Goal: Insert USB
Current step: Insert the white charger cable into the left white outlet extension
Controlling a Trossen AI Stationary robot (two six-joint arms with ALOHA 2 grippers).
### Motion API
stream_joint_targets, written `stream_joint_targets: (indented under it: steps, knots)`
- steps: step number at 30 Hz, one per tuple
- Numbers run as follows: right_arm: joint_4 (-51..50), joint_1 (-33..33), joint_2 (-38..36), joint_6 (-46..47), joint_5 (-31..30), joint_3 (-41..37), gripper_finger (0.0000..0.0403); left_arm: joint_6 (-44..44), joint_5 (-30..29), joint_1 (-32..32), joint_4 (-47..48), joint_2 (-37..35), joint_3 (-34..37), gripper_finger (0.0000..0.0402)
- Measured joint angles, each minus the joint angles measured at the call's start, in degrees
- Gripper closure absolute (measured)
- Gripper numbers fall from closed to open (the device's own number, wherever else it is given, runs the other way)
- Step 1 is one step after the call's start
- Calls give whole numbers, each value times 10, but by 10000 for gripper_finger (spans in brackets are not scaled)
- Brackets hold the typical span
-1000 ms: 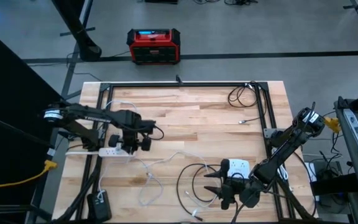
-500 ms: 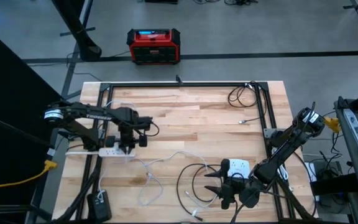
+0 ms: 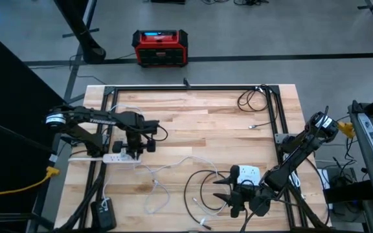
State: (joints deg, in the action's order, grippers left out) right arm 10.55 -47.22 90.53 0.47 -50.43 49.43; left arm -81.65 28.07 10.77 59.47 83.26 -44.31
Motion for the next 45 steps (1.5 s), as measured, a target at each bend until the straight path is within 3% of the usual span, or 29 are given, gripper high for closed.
stream_joint_targets:
  steps: [23, 38, 45]
  knots:
    - [-2, 0, 0, 15, 12, -2, 201, 19, -16, 11, 8, 4, 6, 389]
    - [-6, 0, 0, 30, 14, -2, 201, 22, -26, 24, -41, 1, 48, 389]
    - [-7, 0, 0, 31, 14, -2, 201, 88, -55, 25, -26, 3, 29, 380]
